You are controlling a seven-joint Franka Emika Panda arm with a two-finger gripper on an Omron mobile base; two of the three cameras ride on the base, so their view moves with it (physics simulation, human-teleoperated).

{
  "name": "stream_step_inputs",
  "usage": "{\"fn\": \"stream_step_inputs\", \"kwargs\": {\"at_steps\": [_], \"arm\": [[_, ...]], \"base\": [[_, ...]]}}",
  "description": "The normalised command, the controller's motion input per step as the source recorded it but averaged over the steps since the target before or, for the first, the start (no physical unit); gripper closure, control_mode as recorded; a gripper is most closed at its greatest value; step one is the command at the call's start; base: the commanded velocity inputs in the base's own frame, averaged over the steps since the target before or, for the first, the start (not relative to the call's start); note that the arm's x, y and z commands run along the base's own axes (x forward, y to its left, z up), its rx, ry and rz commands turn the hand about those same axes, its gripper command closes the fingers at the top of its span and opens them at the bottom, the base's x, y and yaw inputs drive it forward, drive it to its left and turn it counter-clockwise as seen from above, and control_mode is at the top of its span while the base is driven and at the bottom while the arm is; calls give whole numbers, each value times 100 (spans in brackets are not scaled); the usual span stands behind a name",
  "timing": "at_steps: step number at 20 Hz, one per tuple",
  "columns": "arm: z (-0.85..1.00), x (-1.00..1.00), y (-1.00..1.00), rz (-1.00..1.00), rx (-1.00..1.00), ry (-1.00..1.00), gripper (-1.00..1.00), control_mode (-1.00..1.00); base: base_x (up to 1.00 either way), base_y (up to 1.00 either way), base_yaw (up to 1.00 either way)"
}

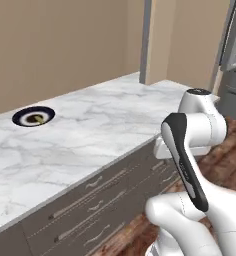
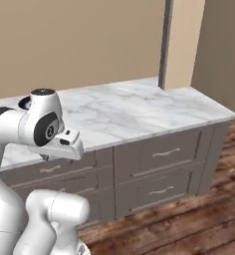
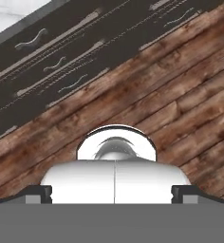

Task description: Retrieve the butter from the fridge and place it on a plate on the dining table. Then retrieve the butter knife by the fridge and place it near the plate.

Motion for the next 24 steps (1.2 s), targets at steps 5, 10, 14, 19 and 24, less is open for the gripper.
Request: {"fn": "stream_step_inputs", "kwargs": {"at_steps": [5,10,14,19,24], "arm": [[0,0,0,0,0,0,-100,100],[0,0,0,0,0,0,-100,100],[0,0,0,0,0,0,-100,100],[0,0,0,0,0,0,-100,100],[0,0,0,0,0,0,-100,100]], "base": [[1,-63,-79],[12,-55,-81],[22,-53,-79],[60,-38,-67],[99,-7,-41]]}}
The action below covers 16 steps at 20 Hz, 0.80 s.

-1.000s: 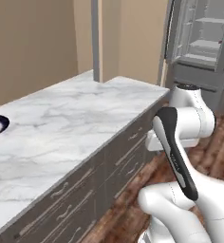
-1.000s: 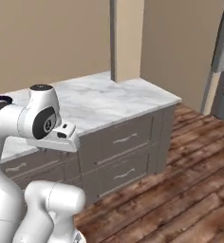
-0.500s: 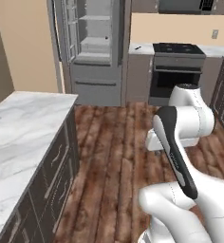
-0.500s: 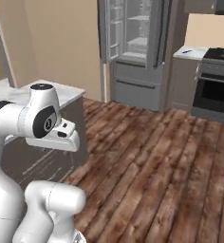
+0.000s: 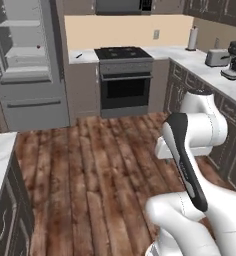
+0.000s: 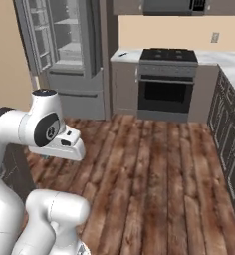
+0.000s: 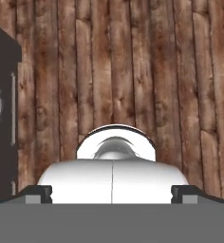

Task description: Retrieve the butter from the fridge and place it on a plate on the dining table. Then retrieve the butter knife by the fridge and place it near the plate.

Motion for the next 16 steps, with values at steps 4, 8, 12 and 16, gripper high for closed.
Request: {"fn": "stream_step_inputs", "kwargs": {"at_steps": [4,8,12,16], "arm": [[0,0,0,0,0,0,-100,100],[0,0,0,0,0,0,-100,100],[0,0,0,0,0,0,-100,100],[0,0,0,0,0,0,-100,100]], "base": [[100,0,-25],[100,0,-20],[100,0,-16],[100,0,-11]]}}
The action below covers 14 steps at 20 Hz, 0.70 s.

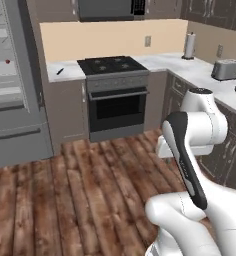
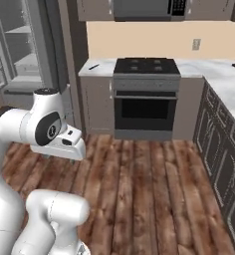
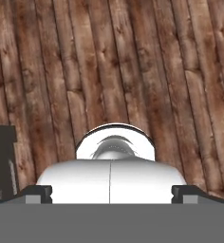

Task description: Retrieve the butter from the fridge and place it on a plate on the dining table. Then retrieve the butter knife by the fridge and place it near the plate.

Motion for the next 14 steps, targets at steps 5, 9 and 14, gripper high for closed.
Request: {"fn": "stream_step_inputs", "kwargs": {"at_steps": [5,9,14], "arm": [[0,0,0,0,0,0,-100,100],[0,0,0,0,0,0,-100,100],[0,0,0,0,0,0,-100,100]], "base": [[100,0,2],[100,-41,16],[100,-40,25]]}}
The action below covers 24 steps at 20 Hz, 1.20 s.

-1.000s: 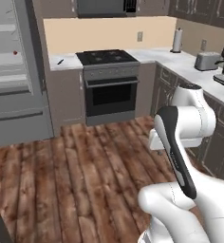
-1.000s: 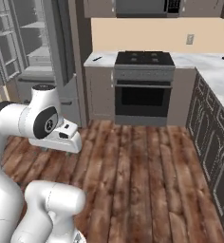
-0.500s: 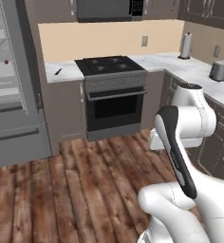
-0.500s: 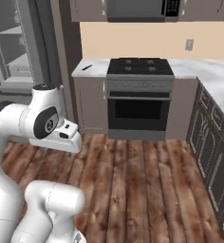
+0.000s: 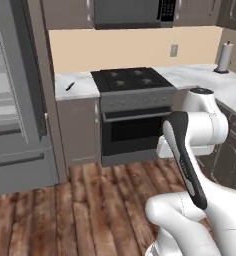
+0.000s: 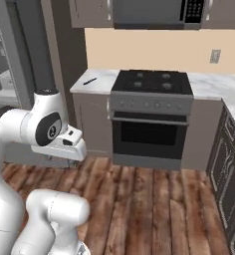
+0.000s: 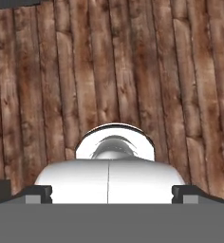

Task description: Retrieve the butter from the fridge and place it on a plate on the dining table. Then retrieve the butter knife by the fridge and place it near the plate.

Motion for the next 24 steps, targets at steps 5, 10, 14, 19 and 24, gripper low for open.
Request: {"fn": "stream_step_inputs", "kwargs": {"at_steps": [5,10,14,19,24], "arm": [[0,0,0,0,0,0,-100,100],[0,0,0,0,0,0,-100,100],[0,0,0,0,0,0,-100,100],[0,0,0,0,0,0,-100,100],[0,0,0,0,0,0,-100,100]], "base": [[100,-21,21],[100,-1,10],[100,1,0],[67,4,0],[14,0,1]]}}
